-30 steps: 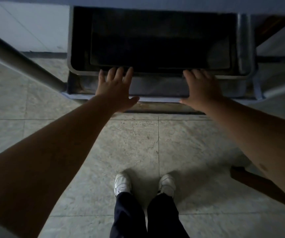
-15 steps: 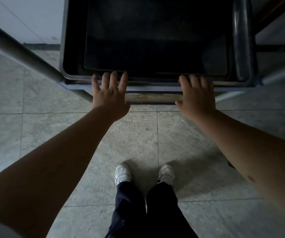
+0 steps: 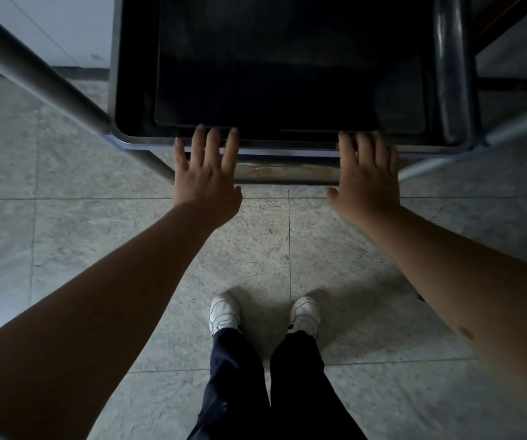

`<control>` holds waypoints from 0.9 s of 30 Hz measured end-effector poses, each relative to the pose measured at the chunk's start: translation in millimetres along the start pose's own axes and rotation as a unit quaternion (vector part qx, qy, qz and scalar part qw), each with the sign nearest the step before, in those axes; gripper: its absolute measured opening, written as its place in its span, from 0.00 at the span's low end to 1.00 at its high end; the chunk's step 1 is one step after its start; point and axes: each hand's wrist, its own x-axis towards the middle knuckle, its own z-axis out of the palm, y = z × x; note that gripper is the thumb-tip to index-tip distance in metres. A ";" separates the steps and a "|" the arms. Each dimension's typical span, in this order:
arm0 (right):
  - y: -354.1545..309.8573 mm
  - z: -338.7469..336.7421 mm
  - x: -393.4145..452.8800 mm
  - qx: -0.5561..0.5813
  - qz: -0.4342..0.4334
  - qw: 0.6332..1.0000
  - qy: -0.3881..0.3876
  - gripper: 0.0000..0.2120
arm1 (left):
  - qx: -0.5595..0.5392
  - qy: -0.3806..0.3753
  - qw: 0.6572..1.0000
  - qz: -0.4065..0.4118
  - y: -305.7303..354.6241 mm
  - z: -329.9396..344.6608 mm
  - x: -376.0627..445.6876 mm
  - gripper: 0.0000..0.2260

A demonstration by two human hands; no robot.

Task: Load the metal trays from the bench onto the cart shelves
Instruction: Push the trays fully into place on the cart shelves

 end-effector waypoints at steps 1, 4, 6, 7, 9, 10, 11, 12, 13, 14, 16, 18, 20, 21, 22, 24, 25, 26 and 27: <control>-2.1 1.3 -2.4 0.006 0.006 1.000 -0.001 0.49 | -0.014 -0.001 1.000 -0.004 1.3 2.4 -3.2 0.47; -11.5 14.8 -20.1 0.005 -0.035 0.999 -0.001 0.54 | -0.068 0.000 0.998 -0.017 9.5 16.9 -19.2 0.48; -20.3 33.9 -36.1 -0.004 -0.106 0.994 -0.038 0.54 | -0.073 -0.021 0.997 0.005 13.6 35.2 -31.3 0.48; -23.8 45.5 -42.2 -0.011 -0.131 0.989 -0.071 0.54 | -0.062 -0.042 0.997 0.023 14.8 46.7 -36.9 0.48; -30.9 72.2 -48.6 -0.012 -0.129 0.983 -0.132 0.54 | -0.037 -0.089 0.994 0.041 14.5 72.6 -44.0 0.46; -34.1 82.8 -48.9 0.000 -0.110 0.982 -0.154 0.54 | -0.038 -0.109 0.993 0.036 13.4 82.6 -45.1 0.45; -36.5 95.0 -46.9 0.013 -0.088 0.982 -0.168 0.54 | -0.045 -0.125 0.991 0.026 12.3 93.8 -43.4 0.44; -38.3 107.1 -42.4 0.021 -0.071 0.982 -0.175 0.54 | -0.052 -0.136 0.989 0.017 11.0 105.1 -39.1 0.44; -39.3 118.6 -36.6 0.027 -0.060 0.981 -0.181 0.55 | -0.057 -0.144 0.988 0.014 9.7 116.4 -33.2 0.44; -39.7 130.0 -28.8 0.032 -0.053 0.980 -0.188 0.56 | -0.061 -0.150 0.987 0.013 8.0 127.7 -25.6 0.44; -39.3 154.1 -9.1 0.036 -0.046 0.980 -0.191 0.56 | -0.067 -0.161 0.985 0.012 2.9 152.3 -6.1 0.44; -37.1 180.8 13.1 0.035 -0.039 0.982 -0.184 0.56 | -0.066 -0.169 0.983 0.018 -1.9 178.1 16.9 0.45; -33.6 209.7 36.5 0.033 -0.029 0.983 -0.180 0.57 | -0.057 -0.165 0.984 0.033 -5.7 204.3 41.2 0.45; -31.8 223.1 47.8 0.029 -0.028 0.983 -0.179 0.57 | -0.055 -0.162 0.984 0.044 -6.9 216.6 53.9 0.45; -30.0 235.2 59.5 0.021 -0.032 0.983 -0.178 0.58 | -0.051 -0.160 0.984 0.056 -7.9 227.9 66.3 0.45; -26.8 255.7 82.6 0.011 -0.041 0.983 -0.179 0.58 | -0.035 -0.161 0.984 0.075 -8.1 248.3 89.5 0.45; -25.1 264.1 93.1 0.013 -0.040 0.983 -0.181 0.58 | -0.033 -0.166 0.982 0.079 -7.4 257.4 99.9 0.45; -22.8 272.0 102.4 0.014 -0.037 0.982 -0.183 0.58 | -0.037 -0.175 0.981 0.080 -6.3 265.9 108.8 0.46; -20.1 279.6 110.4 0.015 -0.033 0.982 -0.186 0.58 | -0.045 -0.184 0.979 0.078 -5.5 274.0 116.6 0.46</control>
